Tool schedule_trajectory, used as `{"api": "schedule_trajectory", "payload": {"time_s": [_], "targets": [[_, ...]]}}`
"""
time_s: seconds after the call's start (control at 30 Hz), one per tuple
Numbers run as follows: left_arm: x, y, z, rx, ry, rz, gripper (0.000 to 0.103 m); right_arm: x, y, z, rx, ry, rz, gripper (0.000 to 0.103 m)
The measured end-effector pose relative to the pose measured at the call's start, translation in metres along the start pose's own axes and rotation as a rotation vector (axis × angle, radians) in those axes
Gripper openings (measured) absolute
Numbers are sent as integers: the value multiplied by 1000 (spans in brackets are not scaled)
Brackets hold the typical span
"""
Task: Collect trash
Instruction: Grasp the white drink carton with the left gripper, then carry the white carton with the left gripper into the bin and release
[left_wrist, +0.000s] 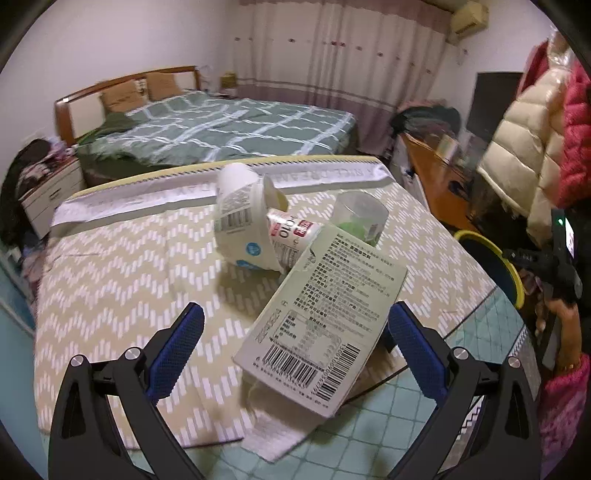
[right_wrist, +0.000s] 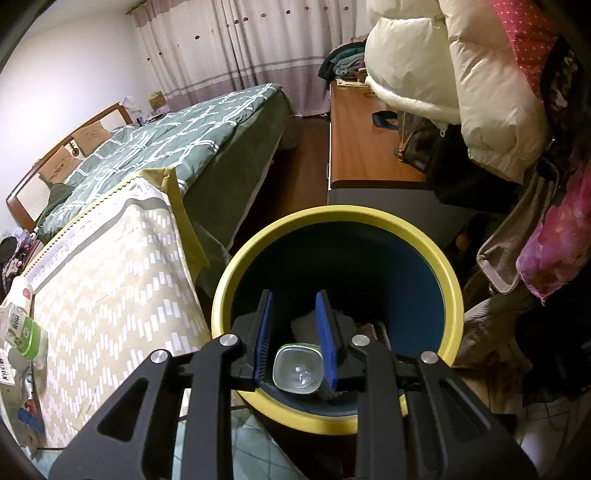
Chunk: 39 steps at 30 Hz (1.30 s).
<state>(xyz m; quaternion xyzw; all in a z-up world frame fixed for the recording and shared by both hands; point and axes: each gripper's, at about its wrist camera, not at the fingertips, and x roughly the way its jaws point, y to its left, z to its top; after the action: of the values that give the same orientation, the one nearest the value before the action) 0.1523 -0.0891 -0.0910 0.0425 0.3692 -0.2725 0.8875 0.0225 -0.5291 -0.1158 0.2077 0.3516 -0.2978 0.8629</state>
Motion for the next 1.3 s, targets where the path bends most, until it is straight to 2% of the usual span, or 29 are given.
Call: {"api": "schedule_trajectory", "payload": {"time_s": [0.23, 0.5, 0.67, 0.87, 1.03, 1.17, 1.3], "targets": [[26, 0, -1, 28, 78, -73, 98, 2, 1, -1, -3, 0, 5, 23], [17, -46, -16, 160, 122, -104, 98, 3, 4, -2, -2, -2, 13, 23], [17, -62, -15, 160, 152, 31, 98, 2, 4, -2, -2, -6, 20, 23], [27, -53, -3, 101, 195, 144, 98, 2, 5, -2, -4, -4, 40, 23], [38, -52, 7, 99, 232, 143, 94, 4, 7, -1, -4, 3, 56, 23], [49, -53, 13, 96, 275, 116, 82, 5, 9, -1, -6, 6, 66, 23], [59, -53, 11, 89, 313, 98, 76, 5, 11, -1, -13, 8, 72, 23]]}}
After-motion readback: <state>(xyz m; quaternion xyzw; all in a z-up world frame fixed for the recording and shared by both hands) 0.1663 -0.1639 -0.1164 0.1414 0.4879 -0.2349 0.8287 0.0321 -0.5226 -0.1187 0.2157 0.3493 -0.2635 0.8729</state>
